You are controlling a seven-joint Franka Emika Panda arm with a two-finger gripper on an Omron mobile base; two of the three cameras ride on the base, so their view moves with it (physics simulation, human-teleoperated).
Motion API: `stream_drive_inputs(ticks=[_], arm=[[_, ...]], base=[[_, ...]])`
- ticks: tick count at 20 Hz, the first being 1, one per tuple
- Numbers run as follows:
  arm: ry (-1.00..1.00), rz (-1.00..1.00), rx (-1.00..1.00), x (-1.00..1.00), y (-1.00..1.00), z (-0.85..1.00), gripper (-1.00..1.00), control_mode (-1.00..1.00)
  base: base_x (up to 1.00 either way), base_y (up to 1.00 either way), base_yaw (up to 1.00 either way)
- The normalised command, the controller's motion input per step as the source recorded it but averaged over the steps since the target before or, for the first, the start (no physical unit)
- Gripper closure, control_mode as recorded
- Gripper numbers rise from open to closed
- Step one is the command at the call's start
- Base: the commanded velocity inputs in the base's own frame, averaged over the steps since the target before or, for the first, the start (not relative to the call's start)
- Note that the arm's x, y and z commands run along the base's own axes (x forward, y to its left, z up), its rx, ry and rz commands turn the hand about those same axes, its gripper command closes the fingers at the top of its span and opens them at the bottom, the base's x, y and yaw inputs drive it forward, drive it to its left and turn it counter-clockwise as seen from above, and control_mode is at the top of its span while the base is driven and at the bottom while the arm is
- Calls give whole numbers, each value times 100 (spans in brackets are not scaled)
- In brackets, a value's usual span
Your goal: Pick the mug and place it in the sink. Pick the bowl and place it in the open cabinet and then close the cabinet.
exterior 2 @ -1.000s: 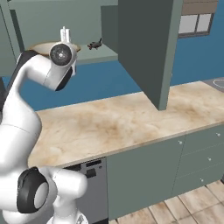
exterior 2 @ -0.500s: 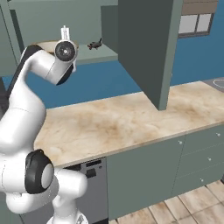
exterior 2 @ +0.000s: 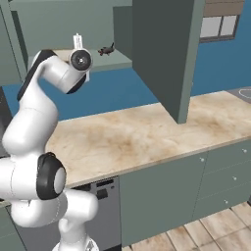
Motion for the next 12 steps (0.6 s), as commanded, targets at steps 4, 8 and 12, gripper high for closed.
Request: stream_drive_inputs(ticks=[4, 8, 12], arm=[[-2, 1, 0, 40, 1, -12, 100, -100], [-3, 0, -2, 40, 13, -1, 100, -100], [-1, 0, -5, 42, 24, 0, 100, -100]], base=[[0, 0, 0], [0, 0, 0], [0, 0, 0]])
